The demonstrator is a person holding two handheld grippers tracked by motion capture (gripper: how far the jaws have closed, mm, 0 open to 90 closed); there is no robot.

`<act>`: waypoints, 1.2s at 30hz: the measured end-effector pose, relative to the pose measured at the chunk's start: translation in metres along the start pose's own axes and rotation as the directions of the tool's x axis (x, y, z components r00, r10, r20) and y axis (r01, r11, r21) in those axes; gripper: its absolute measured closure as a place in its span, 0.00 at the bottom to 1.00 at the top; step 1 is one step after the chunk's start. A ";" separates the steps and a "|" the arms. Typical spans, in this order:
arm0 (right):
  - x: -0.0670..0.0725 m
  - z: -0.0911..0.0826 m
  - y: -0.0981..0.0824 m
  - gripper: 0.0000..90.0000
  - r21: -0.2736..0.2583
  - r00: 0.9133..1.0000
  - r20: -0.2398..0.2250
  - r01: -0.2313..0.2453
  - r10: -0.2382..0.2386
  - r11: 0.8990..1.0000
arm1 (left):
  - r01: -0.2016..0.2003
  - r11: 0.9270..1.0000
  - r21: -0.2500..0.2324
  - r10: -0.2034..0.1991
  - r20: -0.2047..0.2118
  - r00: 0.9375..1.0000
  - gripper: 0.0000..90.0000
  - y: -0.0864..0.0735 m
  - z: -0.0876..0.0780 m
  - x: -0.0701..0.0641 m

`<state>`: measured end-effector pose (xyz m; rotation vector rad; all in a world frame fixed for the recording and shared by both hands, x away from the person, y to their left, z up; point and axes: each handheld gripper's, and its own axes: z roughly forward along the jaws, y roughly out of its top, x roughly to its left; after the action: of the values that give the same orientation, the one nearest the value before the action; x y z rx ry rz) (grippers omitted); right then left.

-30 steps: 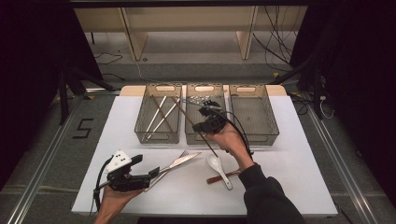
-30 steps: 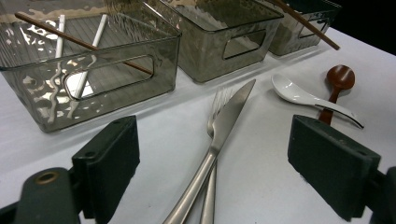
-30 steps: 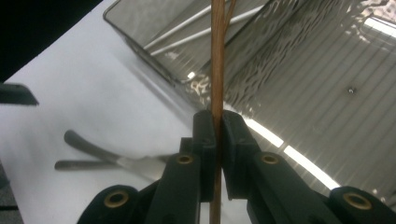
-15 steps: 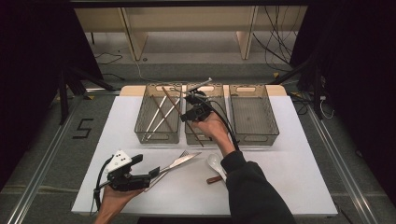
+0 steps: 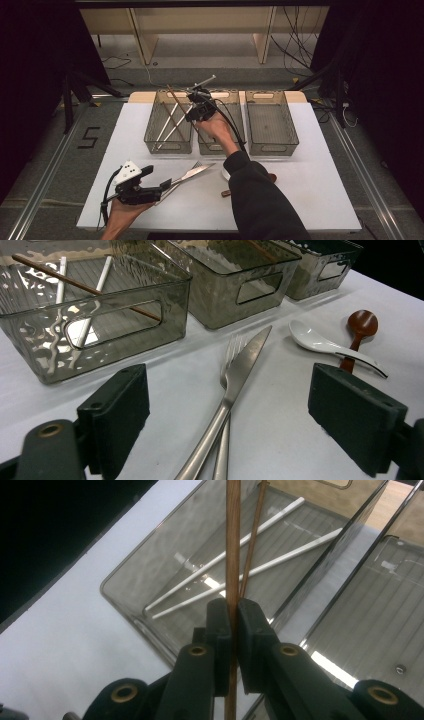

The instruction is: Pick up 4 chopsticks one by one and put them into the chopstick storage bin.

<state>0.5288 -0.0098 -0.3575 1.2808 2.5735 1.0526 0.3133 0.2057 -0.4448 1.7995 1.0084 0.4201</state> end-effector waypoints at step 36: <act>0.011 0.038 0.037 0.94 0.020 0.999 0.029 -0.032 0.032 0.999 | 0.000 1.000 -0.006 0.001 0.003 1.000 0.18 0.000 -0.001 0.001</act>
<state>0.5597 0.0343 -0.3612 1.3359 2.5578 1.0080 0.3132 0.2066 -0.4445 1.7943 1.0036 0.4204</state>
